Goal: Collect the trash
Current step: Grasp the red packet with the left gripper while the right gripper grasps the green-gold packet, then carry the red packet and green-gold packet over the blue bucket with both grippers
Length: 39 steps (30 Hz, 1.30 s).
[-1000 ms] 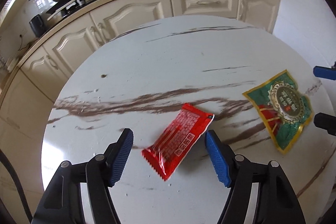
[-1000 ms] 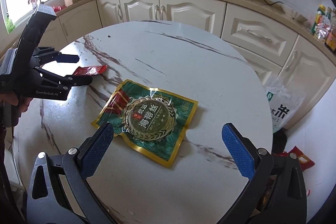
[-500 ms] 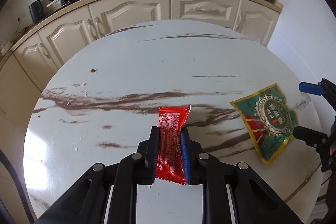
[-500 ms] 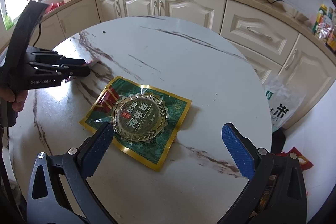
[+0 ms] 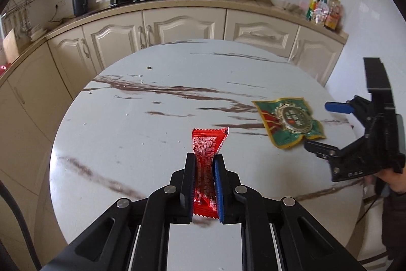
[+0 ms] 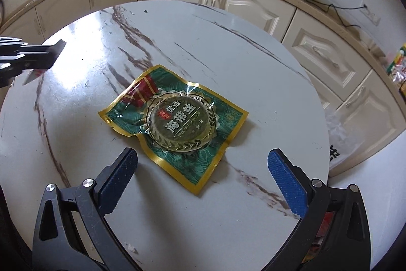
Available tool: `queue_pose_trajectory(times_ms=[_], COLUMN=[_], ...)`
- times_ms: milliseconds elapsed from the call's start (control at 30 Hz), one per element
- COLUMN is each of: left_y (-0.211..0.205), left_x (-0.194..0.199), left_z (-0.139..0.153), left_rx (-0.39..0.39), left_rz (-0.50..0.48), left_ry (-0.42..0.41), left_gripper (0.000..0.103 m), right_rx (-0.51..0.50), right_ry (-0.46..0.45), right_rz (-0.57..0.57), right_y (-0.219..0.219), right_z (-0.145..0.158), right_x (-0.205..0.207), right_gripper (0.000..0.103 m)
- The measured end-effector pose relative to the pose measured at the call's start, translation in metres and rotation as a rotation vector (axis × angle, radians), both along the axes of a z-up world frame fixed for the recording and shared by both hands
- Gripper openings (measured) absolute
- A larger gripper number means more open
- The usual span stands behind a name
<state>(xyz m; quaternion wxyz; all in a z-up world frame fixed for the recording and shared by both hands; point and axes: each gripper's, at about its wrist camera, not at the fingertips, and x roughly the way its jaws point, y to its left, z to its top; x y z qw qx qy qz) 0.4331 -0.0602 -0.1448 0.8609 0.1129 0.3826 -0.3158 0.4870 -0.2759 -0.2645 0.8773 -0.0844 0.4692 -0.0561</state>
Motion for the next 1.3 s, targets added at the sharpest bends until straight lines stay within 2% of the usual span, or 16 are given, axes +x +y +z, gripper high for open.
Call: queue_pose_trajectory(times_ms=[100, 167, 200, 267, 400, 467, 633, 733, 933, 1133, 1300], left_y=[0.004, 0.007, 0.010, 0.014, 0.032, 0.041, 0.069, 0.079, 0.092, 0.116, 0.145], left_x=[-0.021, -0.034, -0.038, -0.045, -0.055, -0.057, -0.056, -0.056, -0.064, -0.072, -0.082], left_z=[0.002, 0.002, 0.003, 0.004, 0.008, 0.009, 0.015, 0.016, 0.019, 0.026, 0.030], left_rx=[-0.017, -0.028, -0.032, -0.046, -0.068, -0.074, -0.095, -0.110, -0.137, -0.167, -0.180], left_rz=[0.008, 0.003, 0.004, 0.005, 0.006, 0.005, 0.017, 0.025, 0.031, 0.051, 0.082], left_ry=[0.002, 0.004, 0.007, 0.008, 0.019, 0.022, 0.038, 0.049, 0.063, 0.063, 0.054], left_gripper=[0.010, 0.010, 0.010, 0.010, 0.010, 0.010, 0.010, 0.010, 0.010, 0.010, 0.010], right_rx=[-0.010, 0.019, 0.038, 0.050, 0.059, 0.039, -0.019, 0.020, 0.137, 0.161, 0.195], right_ry=[-0.016, -0.026, -0.024, -0.030, -0.028, -0.025, -0.026, -0.032, -0.041, -0.071, -0.080], right_rz=[-0.001, -0.005, -0.013, -0.015, -0.002, 0.012, 0.055, 0.065, 0.082, 0.123, 0.192], right_y=[0.003, 0.001, -0.002, -0.003, -0.002, 0.003, 0.023, 0.025, 0.033, 0.059, 0.100], right_z=[-0.001, -0.001, -0.001, 0.000, 0.002, 0.002, 0.001, 0.001, 0.009, 0.030, 0.042], right_x=[0.001, 0.002, 0.003, 0.004, 0.012, 0.015, 0.018, 0.018, 0.015, 0.014, 0.018], right_gripper=[0.098, 0.087, 0.085, 0.070, 0.056, 0.038, 0.011, 0.002, 0.002, 0.002, 0.002])
